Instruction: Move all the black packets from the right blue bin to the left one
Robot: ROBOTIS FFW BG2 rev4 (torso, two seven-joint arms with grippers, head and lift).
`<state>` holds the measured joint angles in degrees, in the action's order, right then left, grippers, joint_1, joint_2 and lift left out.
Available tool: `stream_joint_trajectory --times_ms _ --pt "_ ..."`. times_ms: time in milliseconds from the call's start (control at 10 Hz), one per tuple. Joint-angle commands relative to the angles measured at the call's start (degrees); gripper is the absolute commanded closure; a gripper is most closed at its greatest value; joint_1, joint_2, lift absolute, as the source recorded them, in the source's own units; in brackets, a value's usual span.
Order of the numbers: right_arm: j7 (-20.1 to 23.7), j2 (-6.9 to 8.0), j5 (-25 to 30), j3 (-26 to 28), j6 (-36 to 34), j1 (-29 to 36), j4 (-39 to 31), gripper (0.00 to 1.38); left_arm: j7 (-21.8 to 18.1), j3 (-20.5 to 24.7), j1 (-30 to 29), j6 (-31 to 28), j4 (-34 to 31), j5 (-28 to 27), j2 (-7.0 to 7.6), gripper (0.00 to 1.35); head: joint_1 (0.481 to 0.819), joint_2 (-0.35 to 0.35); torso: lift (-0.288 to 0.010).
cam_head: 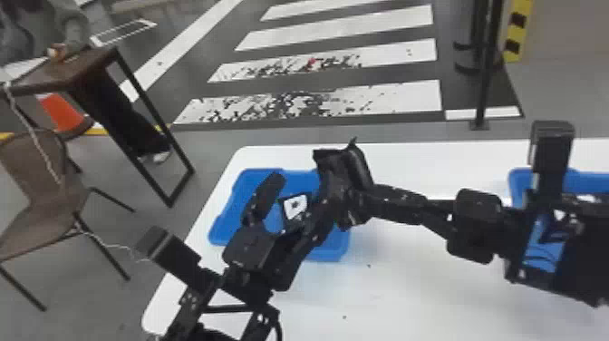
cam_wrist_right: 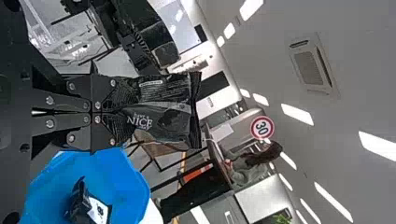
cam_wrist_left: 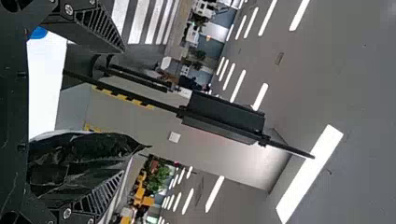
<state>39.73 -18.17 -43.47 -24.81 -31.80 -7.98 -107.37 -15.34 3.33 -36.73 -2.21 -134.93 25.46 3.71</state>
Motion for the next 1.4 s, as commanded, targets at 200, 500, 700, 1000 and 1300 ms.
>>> stream_joint_trajectory --times_ms 200,500,700,1000,1300 --pt "0.0 -0.11 -0.6 -1.7 0.3 -0.7 0.3 1.19 -0.5 -1.2 0.6 -3.6 -0.1 1.2 0.51 0.12 0.695 0.35 -0.14" --pt "0.0 -0.2 -2.0 -2.6 1.4 -0.7 0.8 1.19 -0.1 -0.9 0.7 -9.0 -1.5 2.9 0.42 0.55 0.695 0.35 -0.14" --pt "0.0 -0.2 -3.0 -2.6 3.0 -0.5 1.8 1.19 0.9 -1.7 0.6 -10.0 -2.8 2.9 0.69 1.21 0.695 0.347 -0.14" --pt "0.0 -0.29 -2.2 -2.6 3.1 -0.2 1.5 1.18 2.1 -1.6 0.0 -6.1 -3.1 0.7 0.69 1.21 0.695 0.334 -0.14" --pt "0.0 -0.2 -3.6 -2.5 4.0 0.2 3.2 0.59 3.6 -0.5 1.2 -4.7 -3.8 -2.6 0.42 1.21 0.695 0.35 -0.14"
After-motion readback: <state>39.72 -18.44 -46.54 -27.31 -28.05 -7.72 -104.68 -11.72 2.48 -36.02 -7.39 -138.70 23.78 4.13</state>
